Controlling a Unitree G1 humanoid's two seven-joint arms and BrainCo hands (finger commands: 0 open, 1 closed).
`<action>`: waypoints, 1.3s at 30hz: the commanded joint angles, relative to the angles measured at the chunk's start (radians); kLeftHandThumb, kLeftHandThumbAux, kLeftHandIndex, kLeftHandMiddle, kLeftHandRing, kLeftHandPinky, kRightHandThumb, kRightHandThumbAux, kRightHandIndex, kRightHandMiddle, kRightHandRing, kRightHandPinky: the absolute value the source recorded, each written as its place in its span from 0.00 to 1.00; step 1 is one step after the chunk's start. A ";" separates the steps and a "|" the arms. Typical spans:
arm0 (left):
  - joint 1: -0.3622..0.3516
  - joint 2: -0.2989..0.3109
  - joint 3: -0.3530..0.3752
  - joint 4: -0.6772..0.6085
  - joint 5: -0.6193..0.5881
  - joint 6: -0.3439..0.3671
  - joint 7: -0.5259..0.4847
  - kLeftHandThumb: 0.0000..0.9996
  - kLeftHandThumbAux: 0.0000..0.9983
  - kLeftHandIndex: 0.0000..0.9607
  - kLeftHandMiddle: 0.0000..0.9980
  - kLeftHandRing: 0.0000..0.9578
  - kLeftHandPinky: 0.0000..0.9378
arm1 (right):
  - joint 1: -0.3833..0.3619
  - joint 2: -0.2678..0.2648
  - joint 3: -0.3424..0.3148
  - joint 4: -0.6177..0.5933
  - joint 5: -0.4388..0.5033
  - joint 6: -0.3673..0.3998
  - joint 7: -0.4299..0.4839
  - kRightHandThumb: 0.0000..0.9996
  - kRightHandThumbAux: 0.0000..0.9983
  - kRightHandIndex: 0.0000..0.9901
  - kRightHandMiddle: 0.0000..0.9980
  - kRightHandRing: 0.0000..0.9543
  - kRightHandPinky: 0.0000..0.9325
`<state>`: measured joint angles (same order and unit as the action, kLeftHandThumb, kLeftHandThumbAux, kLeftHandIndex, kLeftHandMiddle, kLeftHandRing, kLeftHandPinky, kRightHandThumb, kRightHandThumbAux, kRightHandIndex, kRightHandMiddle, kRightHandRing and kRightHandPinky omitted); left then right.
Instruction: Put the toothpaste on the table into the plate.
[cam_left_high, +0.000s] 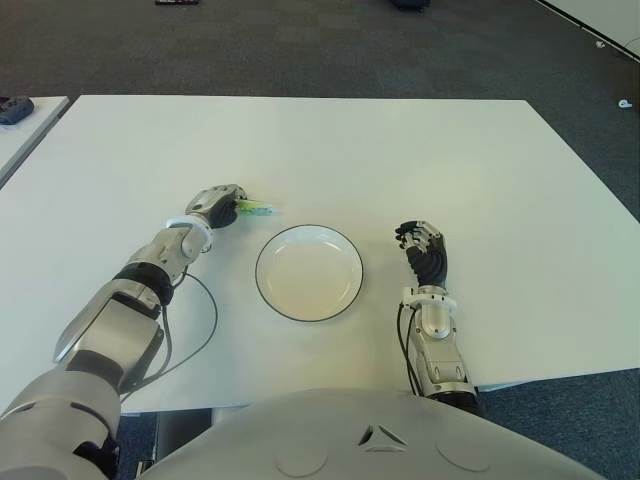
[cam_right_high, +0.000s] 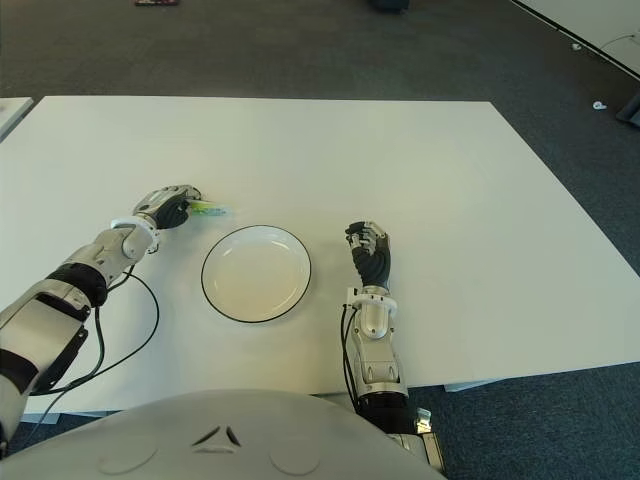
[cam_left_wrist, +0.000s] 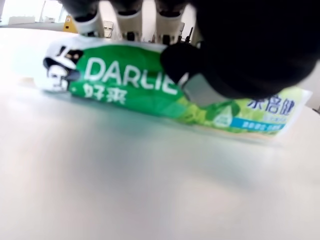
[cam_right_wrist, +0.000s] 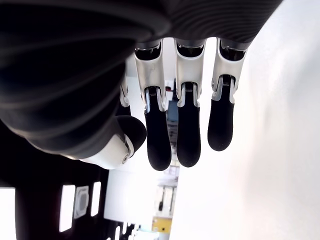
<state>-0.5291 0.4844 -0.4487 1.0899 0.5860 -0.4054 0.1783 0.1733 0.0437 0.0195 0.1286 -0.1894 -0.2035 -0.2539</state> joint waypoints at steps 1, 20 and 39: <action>0.014 0.012 0.025 -0.037 -0.032 -0.041 -0.050 0.84 0.68 0.42 0.59 0.77 0.73 | -0.009 -0.001 -0.003 0.018 0.006 -0.006 0.004 0.71 0.73 0.43 0.48 0.49 0.49; 0.140 0.128 0.162 -0.581 -0.099 -0.004 -0.248 0.84 0.68 0.43 0.58 0.74 0.71 | -0.028 -0.003 0.001 0.038 -0.004 -0.010 -0.003 0.71 0.73 0.43 0.48 0.48 0.49; 0.244 0.156 0.213 -0.927 -0.076 -0.001 -0.297 0.84 0.67 0.44 0.58 0.73 0.71 | -0.038 -0.001 0.004 0.054 0.006 -0.024 0.005 0.71 0.73 0.43 0.48 0.48 0.49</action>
<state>-0.3187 0.6387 -0.2383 0.1982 0.4945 -0.4154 -0.0907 0.1458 0.0392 0.0211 0.1680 -0.1904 -0.2182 -0.2528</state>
